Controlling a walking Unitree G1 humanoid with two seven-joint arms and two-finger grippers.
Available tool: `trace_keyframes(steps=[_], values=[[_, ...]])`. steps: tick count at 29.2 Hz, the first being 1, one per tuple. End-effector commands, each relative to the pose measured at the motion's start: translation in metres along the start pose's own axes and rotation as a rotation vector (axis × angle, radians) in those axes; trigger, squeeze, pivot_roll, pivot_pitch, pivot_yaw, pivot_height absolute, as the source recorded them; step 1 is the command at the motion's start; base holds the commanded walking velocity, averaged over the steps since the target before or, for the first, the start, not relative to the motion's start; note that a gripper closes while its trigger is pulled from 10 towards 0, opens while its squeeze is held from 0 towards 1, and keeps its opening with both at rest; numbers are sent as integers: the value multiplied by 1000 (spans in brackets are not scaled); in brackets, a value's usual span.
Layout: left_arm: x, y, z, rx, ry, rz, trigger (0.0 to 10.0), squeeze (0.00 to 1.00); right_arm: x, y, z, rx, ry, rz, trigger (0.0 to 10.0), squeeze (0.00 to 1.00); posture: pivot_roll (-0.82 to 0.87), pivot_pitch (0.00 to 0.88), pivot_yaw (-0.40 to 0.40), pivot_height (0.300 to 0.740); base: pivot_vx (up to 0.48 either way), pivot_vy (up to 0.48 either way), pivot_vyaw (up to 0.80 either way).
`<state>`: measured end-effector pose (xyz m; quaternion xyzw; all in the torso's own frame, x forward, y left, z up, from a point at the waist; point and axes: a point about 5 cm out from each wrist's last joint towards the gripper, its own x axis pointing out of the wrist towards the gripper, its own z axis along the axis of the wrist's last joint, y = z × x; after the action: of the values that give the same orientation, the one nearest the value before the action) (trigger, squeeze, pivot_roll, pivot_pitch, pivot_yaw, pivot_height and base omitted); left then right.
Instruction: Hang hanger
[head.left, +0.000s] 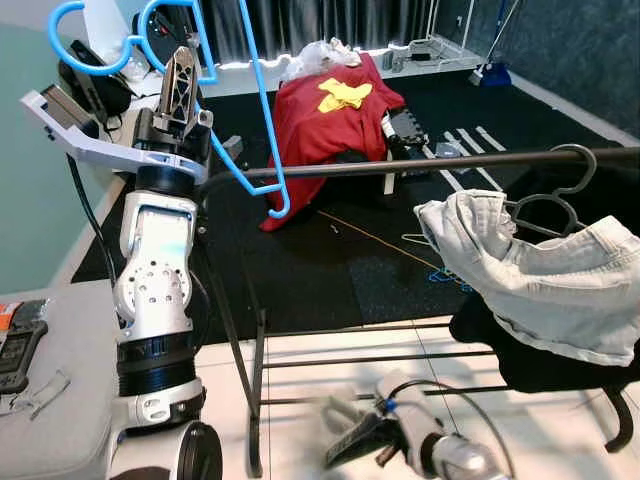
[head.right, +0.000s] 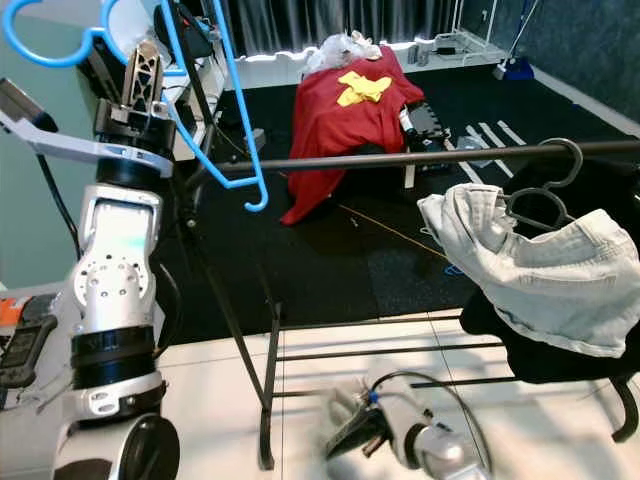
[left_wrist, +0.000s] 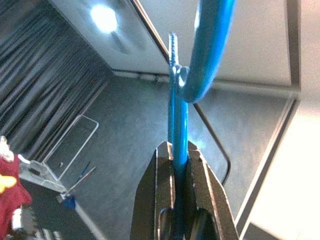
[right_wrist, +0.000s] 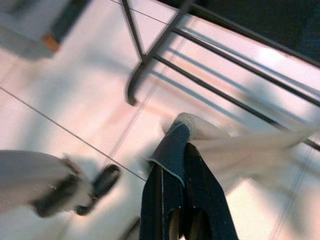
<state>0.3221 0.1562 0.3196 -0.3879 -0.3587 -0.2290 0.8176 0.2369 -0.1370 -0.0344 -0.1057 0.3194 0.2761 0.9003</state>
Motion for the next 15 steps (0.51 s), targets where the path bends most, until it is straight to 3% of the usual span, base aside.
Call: trace_keyframes(steps=[1, 3, 5, 6, 7, 8, 9, 10, 11, 12, 13, 15], values=[[-6, -9, -16, 78, 136, -109, 0, 0, 7, 6, 13, 1, -62, -14, 0, 0, -100, 58, 51, 740, 0, 0, 0], [-7, -12, -19, 95, 161, -136, 0, 0, 8, 7, 15, 4, -71, -15, 0, 0, -100, 59, 51, 740, 0, 0, 0], [-29, -31, -41, 131, 374, -357, 0, 0, 14, 11, 25, 21, -111, -30, 0, 0, -101, 60, 54, 740, 0, 0, 0], [-29, -31, -41, 131, 374, -357, 0, 0, 14, 11, 25, 21, -111, -30, 0, 0, -101, 60, 54, 740, 0, 0, 0], [-47, -38, -55, 177, 538, -470, 0, 0, 17, 14, 31, 32, -128, -44, 0, 0, -99, 62, 55, 740, 0, 0, 0], [-47, -38, -55, 177, 538, -470, 0, 0, 17, 14, 31, 32, -128, -44, 0, 0, -99, 62, 55, 740, 0, 0, 0], [-68, -36, -72, 277, 748, -535, 0, 0, 20, 17, 37, 39, -139, -55, 0, 0, -98, 63, 56, 740, 0, 0, 0], [-68, -36, -72, 277, 748, -535, 0, 0, 20, 17, 37, 39, -139, -55, 0, 0, -98, 63, 56, 740, 0, 0, 0], [-82, -31, -80, 350, 877, -557, 0, 0, 22, 18, 40, 42, -143, -62, 0, 0, -96, 64, 56, 740, 0, 0, 0], [-95, -16, -84, 470, 1011, -535, 0, 0, 17, 9, 37, 44, -157, -71, 0, 0, -94, 65, 54, 740, 0, 0, 0], [-95, -16, -84, 470, 1011, -535, 0, 0, 17, 9, 37, 44, -157, -71, 0, 0, -94, 65, 54, 740, 0, 0, 0], [-102, 2, -83, 578, 1111, -455, 0, 0, 9, -4, 32, 37, -177, -83, 0, 0, -93, 65, 55, 740, 0, 0, 0]])
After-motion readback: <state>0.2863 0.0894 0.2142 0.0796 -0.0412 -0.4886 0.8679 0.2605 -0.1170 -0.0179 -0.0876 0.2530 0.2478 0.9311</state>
